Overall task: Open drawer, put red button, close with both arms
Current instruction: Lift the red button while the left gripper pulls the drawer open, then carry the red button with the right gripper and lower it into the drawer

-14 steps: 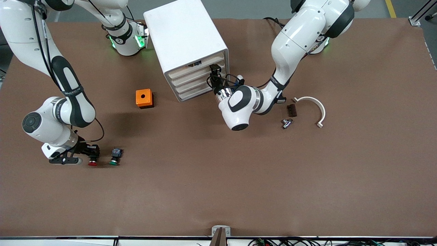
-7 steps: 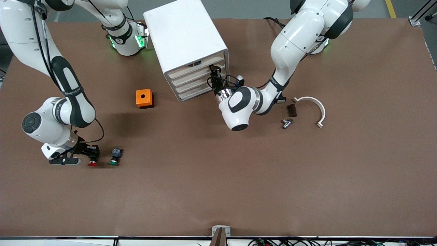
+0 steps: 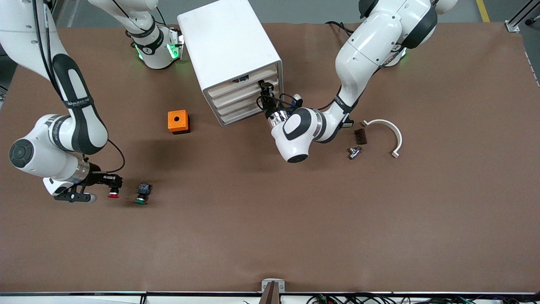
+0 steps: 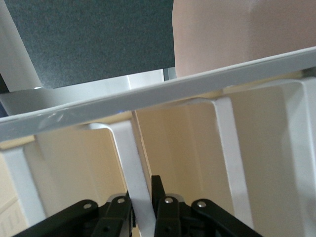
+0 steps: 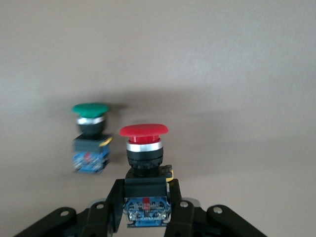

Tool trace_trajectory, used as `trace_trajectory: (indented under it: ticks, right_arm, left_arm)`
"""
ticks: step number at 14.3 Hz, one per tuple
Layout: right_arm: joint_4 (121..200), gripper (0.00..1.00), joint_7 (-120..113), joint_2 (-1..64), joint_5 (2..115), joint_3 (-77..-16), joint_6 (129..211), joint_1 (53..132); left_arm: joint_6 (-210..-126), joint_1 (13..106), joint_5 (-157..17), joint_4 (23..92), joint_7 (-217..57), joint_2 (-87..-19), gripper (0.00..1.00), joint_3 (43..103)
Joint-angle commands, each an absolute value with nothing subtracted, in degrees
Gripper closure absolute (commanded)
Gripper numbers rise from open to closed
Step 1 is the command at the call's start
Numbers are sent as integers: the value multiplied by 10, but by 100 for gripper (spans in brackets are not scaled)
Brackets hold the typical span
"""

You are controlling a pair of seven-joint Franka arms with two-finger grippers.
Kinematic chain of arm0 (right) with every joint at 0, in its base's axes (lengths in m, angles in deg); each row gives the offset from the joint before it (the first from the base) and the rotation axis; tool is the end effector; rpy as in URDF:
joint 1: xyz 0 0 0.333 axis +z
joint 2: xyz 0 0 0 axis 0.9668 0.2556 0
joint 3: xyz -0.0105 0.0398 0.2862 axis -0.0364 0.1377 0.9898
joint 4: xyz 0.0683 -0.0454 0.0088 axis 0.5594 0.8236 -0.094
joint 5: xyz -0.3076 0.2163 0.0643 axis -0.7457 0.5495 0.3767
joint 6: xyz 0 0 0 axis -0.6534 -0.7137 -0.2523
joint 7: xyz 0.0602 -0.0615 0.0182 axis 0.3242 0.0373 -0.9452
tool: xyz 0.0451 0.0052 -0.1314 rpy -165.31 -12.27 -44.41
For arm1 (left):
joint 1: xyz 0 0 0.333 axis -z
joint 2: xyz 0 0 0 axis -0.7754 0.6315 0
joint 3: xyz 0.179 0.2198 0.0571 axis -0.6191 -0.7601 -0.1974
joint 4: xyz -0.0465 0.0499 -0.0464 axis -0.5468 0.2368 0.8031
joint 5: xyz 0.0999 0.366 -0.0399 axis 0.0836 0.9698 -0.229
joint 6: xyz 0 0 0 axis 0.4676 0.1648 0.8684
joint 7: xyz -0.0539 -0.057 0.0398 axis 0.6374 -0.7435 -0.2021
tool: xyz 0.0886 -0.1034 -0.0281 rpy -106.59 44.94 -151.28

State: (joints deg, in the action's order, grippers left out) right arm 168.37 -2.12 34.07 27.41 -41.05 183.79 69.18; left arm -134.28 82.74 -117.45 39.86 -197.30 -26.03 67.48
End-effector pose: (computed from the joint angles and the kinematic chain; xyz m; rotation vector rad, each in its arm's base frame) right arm 0.6070 -0.0559 0.2213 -3.0529 0.1655 0.0862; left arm 0.3620 -0.5001 0.1646 -1.2782 -1.5567 1.4934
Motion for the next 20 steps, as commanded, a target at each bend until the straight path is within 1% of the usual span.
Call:
trace_trajectory:
  ticks: [1,5,9,11,14,16,18,19,20]
  right_arm:
    - [1672,100,36,306,287,-411,1769,713]
    - [1668,100,142,263,287,-411,1710,761]
    - [1658,100,302,223,281,-411,1658,833]
    - [1658,100,387,208,274,-412,1648,874]
    - [1656,100,516,190,255,-410,1633,934]
    - [1641,100,606,190,253,-410,1620,983]
    - [1629,100,680,191,249,-410,1614,1021]
    - [1629,100,716,191,248,-410,1614,1038]
    - [1627,100,743,192,248,-410,1614,1051]
  left_arm:
    - [-1334,806,-1199,392,-1976,-252,87,673]
    - [-1337,773,-1198,386,-1978,-242,86,671]
    - [-1345,746,-1204,375,-1973,-243,84,670]
    - [-1353,730,-1204,364,-1974,-242,82,670]
    - [-1360,717,-1203,360,-1973,-243,82,663]
    - [-1361,717,-1203,360,-1973,-243,81,656]
    - [-1361,717,-1202,360,-1973,-243,77,656]
    - [-1361,717,-1202,360,-1973,-244,66,656]
    - [-1362,718,-1202,360,-1973,-244,36,656]
